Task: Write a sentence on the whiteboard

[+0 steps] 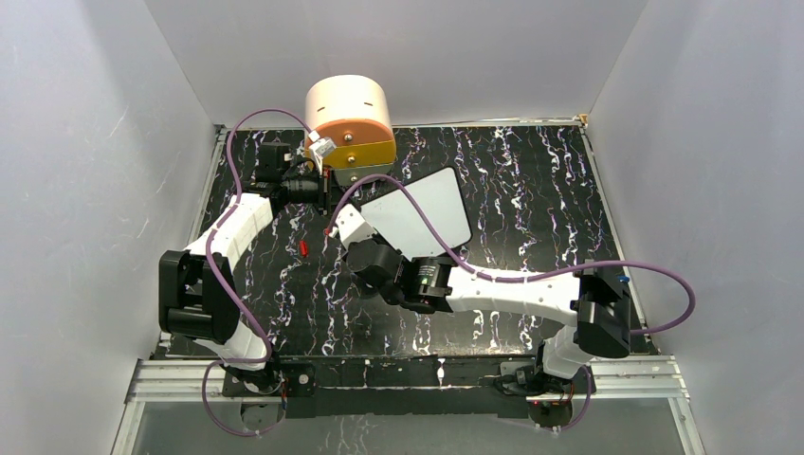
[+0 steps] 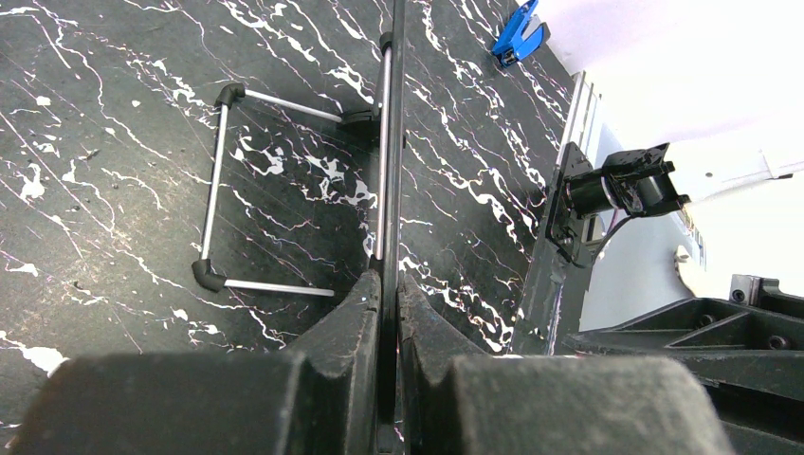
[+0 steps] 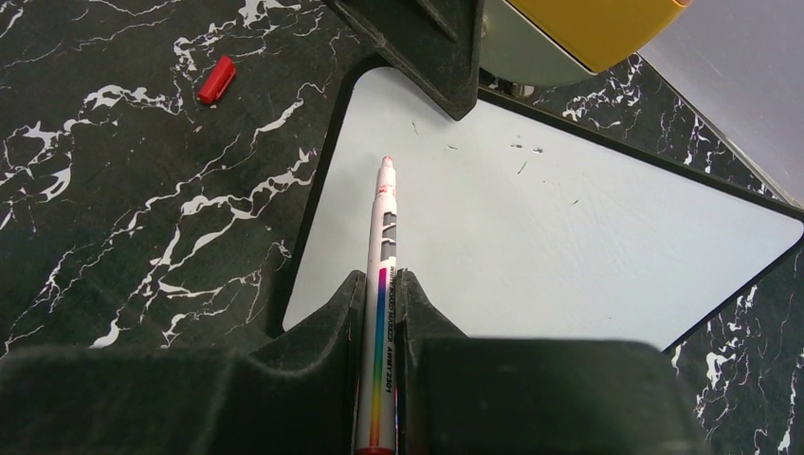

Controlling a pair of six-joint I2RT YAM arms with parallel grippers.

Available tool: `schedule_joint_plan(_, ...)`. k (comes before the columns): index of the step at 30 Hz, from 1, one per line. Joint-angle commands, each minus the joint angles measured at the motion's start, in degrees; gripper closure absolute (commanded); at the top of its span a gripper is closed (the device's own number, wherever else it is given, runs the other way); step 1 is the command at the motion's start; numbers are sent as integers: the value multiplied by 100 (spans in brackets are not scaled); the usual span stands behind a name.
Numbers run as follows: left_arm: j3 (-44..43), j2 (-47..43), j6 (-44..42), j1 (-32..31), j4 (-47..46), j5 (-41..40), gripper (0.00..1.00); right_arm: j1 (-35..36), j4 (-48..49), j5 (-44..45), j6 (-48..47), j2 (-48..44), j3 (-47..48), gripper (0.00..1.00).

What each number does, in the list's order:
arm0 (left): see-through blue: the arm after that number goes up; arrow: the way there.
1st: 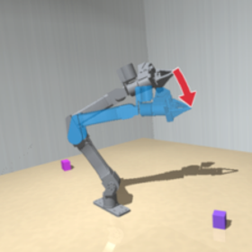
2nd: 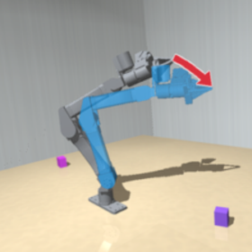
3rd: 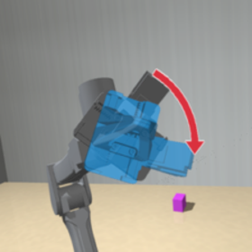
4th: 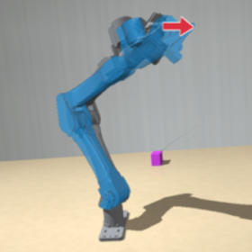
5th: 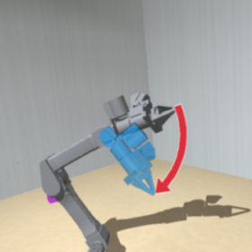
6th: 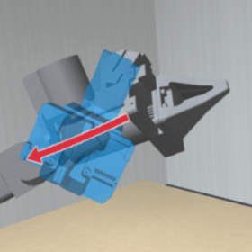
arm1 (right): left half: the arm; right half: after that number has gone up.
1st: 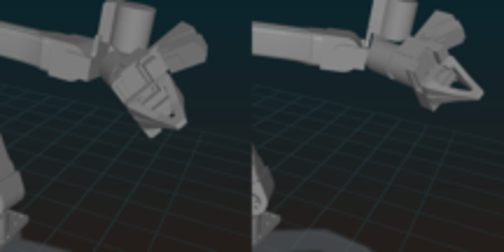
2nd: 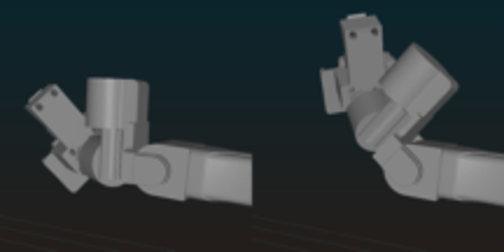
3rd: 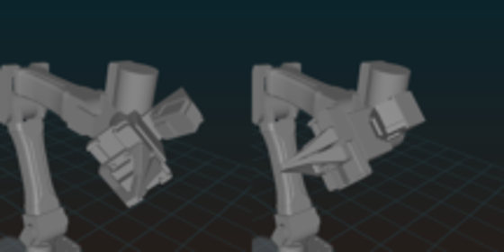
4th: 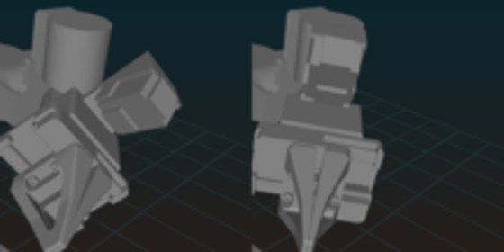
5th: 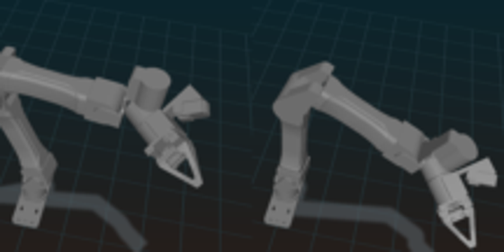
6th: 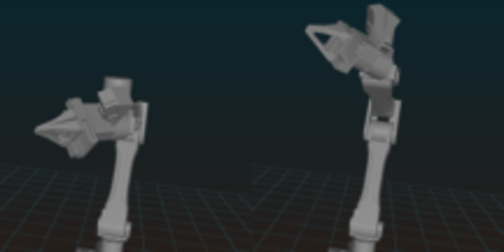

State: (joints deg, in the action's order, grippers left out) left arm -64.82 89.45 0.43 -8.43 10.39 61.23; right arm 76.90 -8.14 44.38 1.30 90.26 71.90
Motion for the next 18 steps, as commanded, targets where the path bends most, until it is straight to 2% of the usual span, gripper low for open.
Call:
schedule_joint_plan(1, 116, -103, -81, -45, 209, -305, 100, 26, 75, 176, 63, 52, 349, 100)
schedule_joint_plan(18, 125, -103, -82, -45, 210, -315, 100, 19, -72, 145, 191, 123, 467, 100)
